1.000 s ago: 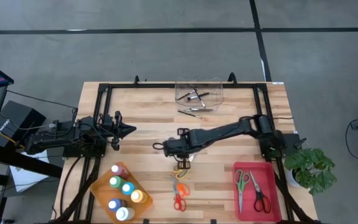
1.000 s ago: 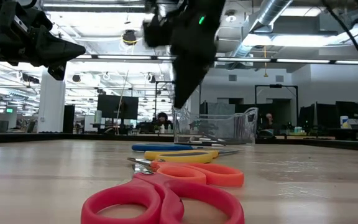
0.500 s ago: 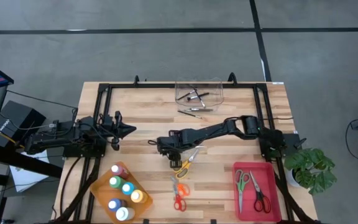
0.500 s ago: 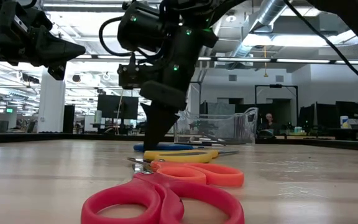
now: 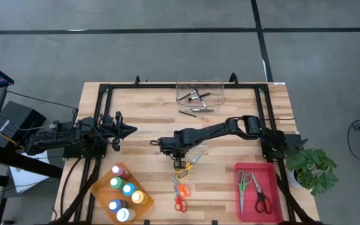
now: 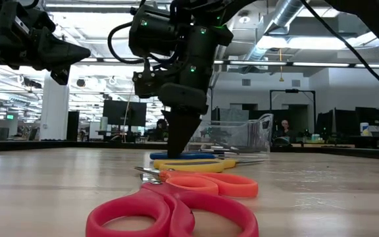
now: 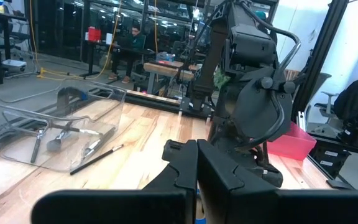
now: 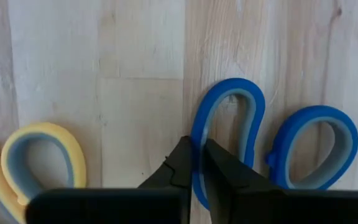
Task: Pick & Place Paint Supplies
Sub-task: Put the blue scissor into the red bin
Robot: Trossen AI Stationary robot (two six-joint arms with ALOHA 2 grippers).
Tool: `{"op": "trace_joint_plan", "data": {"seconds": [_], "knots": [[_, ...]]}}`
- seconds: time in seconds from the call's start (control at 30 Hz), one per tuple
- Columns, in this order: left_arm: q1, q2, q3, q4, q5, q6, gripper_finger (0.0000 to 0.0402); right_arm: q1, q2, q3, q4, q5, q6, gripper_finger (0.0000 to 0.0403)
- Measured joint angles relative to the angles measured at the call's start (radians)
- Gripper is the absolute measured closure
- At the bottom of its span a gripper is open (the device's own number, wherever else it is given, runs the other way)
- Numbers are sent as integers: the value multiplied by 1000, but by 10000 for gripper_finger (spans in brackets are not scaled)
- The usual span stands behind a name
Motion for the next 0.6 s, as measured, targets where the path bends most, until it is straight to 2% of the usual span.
{"op": "trace_joint_plan", "data": {"seconds": [0.6], "knots": [[0, 0, 0, 2, 0, 0, 401, 19, -73, -5, -1, 3, -45, 394]]}}
